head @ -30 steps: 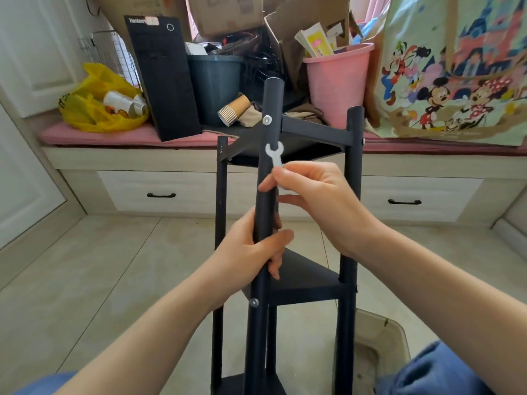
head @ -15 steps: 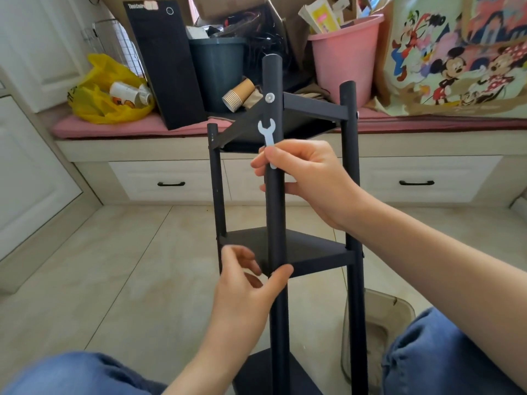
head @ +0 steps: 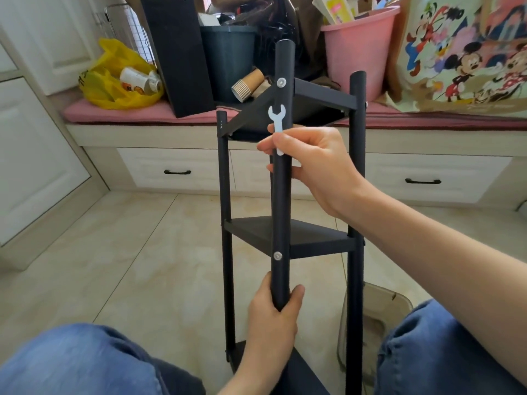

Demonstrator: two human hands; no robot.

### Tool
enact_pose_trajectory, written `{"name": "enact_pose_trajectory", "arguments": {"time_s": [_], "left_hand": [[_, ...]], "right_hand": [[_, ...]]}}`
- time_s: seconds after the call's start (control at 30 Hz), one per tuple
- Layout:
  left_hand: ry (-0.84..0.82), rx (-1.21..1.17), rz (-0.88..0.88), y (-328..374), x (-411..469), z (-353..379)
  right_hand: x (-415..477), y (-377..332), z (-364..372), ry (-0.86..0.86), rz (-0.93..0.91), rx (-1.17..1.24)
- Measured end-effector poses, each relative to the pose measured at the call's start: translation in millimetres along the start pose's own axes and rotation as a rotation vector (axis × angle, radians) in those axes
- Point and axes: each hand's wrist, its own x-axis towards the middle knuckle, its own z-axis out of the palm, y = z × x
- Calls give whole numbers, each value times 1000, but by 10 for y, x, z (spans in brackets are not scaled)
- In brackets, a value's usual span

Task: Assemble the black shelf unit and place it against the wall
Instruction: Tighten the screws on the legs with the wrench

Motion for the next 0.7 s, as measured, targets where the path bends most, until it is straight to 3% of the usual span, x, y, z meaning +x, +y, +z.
{"name": "enact_pose_trajectory", "arguments": {"time_s": [0.27, 0.43, 0.57, 0.7], "left_hand": [[77, 35, 78, 21, 392, -201], [225, 119, 323, 10, 534, -263], [254, 133, 385, -30, 603, -288], [283, 131, 400, -39, 693, -335]], "right_hand": [[340, 27, 189, -1, 16, -55], [562, 100, 351, 22, 1, -128], [666, 122, 367, 9, 32, -116], [551, 230, 300, 119, 3, -226]]}}
